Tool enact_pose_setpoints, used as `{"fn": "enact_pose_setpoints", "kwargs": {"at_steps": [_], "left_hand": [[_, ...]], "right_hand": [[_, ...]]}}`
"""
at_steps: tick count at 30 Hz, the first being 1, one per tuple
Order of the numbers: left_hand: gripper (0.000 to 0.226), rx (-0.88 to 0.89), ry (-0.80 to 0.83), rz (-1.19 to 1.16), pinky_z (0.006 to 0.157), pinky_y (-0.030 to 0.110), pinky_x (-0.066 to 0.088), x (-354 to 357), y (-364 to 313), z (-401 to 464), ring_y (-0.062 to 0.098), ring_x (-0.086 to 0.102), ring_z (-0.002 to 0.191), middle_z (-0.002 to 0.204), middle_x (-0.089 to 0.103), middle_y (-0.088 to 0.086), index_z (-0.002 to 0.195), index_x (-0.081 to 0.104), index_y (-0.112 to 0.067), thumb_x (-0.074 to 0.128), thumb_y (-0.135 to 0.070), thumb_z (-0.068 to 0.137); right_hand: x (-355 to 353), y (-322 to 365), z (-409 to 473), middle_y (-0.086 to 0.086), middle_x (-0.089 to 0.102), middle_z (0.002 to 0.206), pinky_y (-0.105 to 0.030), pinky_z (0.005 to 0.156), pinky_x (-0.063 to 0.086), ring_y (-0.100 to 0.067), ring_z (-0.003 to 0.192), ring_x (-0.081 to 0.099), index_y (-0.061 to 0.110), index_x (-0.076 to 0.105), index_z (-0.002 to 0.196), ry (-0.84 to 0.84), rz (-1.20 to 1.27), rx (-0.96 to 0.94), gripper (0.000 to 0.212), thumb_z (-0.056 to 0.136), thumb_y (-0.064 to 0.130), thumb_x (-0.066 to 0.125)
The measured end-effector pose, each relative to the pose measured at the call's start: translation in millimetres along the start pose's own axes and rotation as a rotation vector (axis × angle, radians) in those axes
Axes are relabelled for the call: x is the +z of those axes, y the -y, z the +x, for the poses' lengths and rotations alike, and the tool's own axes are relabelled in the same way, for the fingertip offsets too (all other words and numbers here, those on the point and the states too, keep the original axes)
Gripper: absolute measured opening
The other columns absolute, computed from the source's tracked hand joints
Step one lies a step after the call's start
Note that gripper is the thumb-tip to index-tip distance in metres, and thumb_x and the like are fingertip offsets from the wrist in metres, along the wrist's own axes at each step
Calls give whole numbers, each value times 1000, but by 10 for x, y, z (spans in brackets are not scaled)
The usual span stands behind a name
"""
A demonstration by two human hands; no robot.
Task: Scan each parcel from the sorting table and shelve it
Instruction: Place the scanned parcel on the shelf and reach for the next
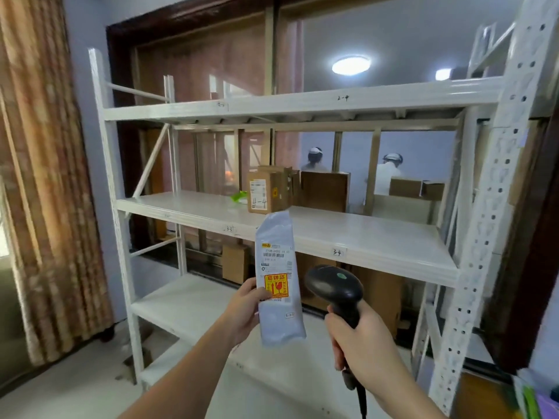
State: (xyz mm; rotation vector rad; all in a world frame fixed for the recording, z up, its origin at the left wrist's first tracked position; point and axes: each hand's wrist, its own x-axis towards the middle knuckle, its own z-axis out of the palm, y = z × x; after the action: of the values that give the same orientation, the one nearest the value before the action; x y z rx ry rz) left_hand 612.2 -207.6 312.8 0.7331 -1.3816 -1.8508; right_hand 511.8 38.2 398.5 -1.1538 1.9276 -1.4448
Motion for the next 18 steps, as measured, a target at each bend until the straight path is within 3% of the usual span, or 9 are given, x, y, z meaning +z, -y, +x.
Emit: {"fn": "enact_pose_setpoints", "kwargs": {"at_steps": [6, 14, 18], "left_hand": [[35, 38, -24, 7, 95, 46, 58, -635, -317, 347, 29, 72, 109, 119, 75, 10, 133, 58, -14, 60, -5, 99], [38, 96, 2, 12, 91, 48, 59, -1129, -592, 1093, 35, 71, 112, 122, 74, 14, 135, 57, -10, 58, -3, 98], [40, 135, 42, 31, 100, 56, 51, -1320, -777, 1561, 40, 67, 118, 124, 73, 15, 136, 59, -14, 59, -5, 97]], "right_hand": [[542, 214, 403, -2, 52, 52, -31, 53, 47, -18, 45, 49, 15, 57, 95, 25, 23, -61, 4, 96, 13, 54], [1088, 375, 1190, -1, 52, 53, -29, 54, 47, -17, 45, 49, 19, 56, 95, 30, 17, -88, 7, 97, 13, 53], [1347, 427, 1671, -1, 52, 53, -29, 53, 48, -16, 45, 49, 16, 57, 95, 20, 13, -115, 5, 96, 12, 53]]}}
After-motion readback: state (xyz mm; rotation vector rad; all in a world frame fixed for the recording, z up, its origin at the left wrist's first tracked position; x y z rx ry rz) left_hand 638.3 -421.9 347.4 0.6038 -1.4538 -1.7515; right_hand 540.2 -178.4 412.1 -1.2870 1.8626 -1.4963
